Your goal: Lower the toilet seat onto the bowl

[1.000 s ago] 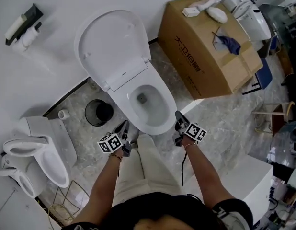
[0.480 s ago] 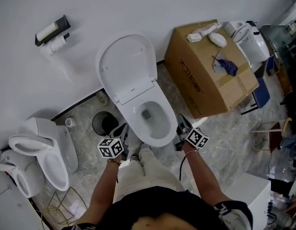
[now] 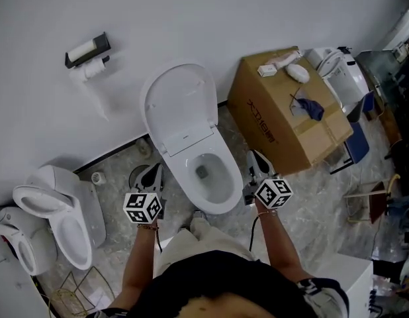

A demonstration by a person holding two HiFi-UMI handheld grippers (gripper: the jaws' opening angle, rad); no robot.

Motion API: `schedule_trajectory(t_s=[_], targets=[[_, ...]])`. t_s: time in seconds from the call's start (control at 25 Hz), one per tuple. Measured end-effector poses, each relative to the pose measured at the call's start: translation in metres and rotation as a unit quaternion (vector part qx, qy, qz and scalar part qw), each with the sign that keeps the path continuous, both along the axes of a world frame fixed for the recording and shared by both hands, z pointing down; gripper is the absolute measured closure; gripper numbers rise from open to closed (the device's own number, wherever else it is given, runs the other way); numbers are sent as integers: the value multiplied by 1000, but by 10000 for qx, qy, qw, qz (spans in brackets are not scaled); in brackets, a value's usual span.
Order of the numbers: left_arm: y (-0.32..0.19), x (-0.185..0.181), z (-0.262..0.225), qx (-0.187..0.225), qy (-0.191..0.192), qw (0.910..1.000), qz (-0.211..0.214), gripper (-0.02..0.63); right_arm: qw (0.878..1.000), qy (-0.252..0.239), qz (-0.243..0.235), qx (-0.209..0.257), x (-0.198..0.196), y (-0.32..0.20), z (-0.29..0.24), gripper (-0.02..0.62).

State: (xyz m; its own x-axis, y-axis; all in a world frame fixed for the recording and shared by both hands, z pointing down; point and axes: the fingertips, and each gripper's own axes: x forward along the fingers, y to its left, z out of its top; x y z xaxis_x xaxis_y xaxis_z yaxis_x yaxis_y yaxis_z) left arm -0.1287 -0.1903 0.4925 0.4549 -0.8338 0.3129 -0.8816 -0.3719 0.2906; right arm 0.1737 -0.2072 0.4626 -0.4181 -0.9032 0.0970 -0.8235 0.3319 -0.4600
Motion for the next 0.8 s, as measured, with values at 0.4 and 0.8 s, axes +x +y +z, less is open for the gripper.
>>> schedule_trajectory(t_s=[0.4,0.8], targets=[[-1,-28,-81,1110,-889,9891,-380,601,9820,1440,-81,1224,-16,16,-69,591],[17,-27,-114,1707,-1284,9749,-635,601,9753,1583,147,1531,-10,29,-91,590]])
